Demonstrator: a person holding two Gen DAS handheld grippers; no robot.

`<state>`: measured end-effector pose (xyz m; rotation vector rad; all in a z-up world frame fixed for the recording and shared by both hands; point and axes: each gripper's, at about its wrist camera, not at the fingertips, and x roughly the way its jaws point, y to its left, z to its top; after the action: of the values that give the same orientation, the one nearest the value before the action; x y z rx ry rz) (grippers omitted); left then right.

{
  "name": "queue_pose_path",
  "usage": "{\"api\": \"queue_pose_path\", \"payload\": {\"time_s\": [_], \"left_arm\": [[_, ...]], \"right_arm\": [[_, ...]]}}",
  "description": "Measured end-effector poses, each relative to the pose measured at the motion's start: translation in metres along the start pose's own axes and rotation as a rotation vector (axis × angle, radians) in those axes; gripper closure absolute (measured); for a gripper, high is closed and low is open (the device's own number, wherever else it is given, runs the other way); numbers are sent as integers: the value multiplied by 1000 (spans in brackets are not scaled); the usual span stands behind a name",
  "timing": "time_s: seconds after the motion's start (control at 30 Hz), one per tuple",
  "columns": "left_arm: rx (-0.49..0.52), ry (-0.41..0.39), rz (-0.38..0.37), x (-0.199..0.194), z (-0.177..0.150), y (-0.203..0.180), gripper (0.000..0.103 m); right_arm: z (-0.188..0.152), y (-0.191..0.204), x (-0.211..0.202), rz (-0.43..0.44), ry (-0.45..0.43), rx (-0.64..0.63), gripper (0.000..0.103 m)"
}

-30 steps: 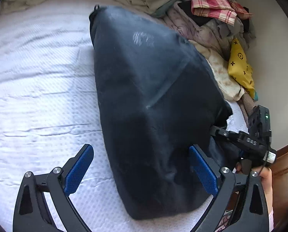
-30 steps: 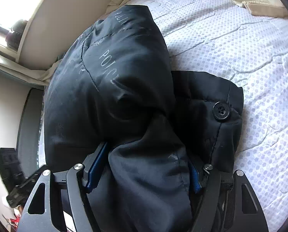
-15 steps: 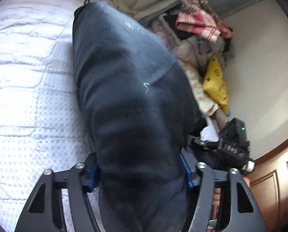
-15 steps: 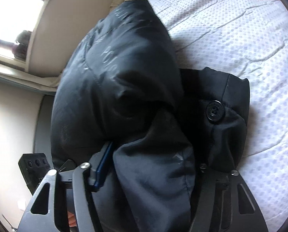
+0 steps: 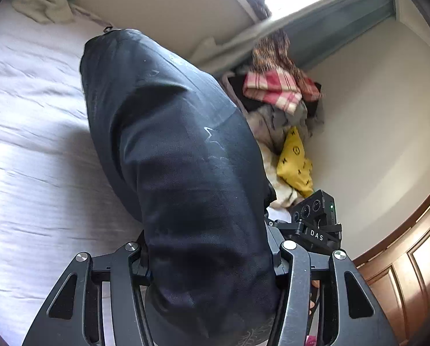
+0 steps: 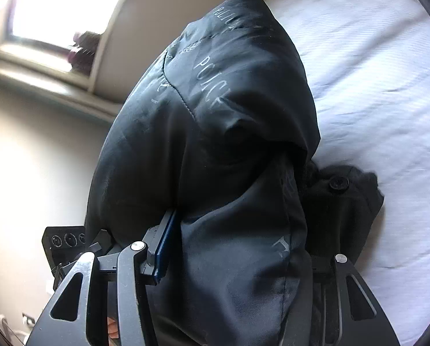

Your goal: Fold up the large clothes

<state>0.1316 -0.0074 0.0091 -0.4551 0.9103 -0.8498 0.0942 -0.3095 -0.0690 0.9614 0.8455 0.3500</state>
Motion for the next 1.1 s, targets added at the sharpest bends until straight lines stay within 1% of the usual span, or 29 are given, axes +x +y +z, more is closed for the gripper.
{"api": "queue_pose_path", "payload": {"time_s": [0.1,0.2,0.33,0.4,0.47,0.5,0.53,0.57,0.6,0.67,0.7,0.73,0.8,0.83,0.9,0.93,0.97,1.0,1.03,1.1], "left_arm": [[-18,-31,39,-40,6,26,46],[-61,-37,80,-68,4,59,46],[-156,-24,152,-91,-10,111,44],[-212,-3,174,-95,-20,132,39],[-244,12,208,-97,-25,141,35],[-235,17,234,-99,-26,139,32],[-207,17,281,-102,-25,133,30],[-174,13,318,-105,-25,128,28],[-121,2,373,-109,-24,117,27],[-17,-42,485,-120,-25,93,26],[18,-67,517,-124,-26,83,25],[57,-92,535,-131,-30,73,24],[127,-126,536,-135,-37,50,22],[152,-126,533,-133,-40,43,22],[202,-103,530,-125,-51,33,22],[212,-91,533,-127,-58,37,22],[221,-71,549,-117,-60,35,22],[236,-60,585,-112,-63,38,22],[243,-51,612,-107,-66,40,21],[232,-46,632,-99,-67,42,18]], "right_arm": [[-7,28,30,35,34,-43,54],[-19,51,68,51,93,-78,54],[-37,65,114,20,172,-111,55],[-47,68,135,-13,207,-137,55],[-53,69,149,-39,228,-163,53],[-55,70,152,-48,234,-172,52],[-56,72,155,-60,234,-182,51],[-56,75,155,-75,231,-195,48],[-54,79,154,-92,227,-206,46],[-52,85,150,-143,209,-237,38],[-51,88,146,-168,194,-258,38],[-52,94,143,-187,182,-274,36],[-53,103,132,-249,138,-326,36],[-53,109,126,-281,112,-354,36],[-55,122,112,-324,62,-406,36],[-56,127,104,-342,30,-431,36],[-55,133,97,-354,4,-451,36],[-60,143,86,-367,-39,-495,36],[-61,148,75,-370,-66,-531,37],[-70,163,64,-349,-104,-607,43]]}}
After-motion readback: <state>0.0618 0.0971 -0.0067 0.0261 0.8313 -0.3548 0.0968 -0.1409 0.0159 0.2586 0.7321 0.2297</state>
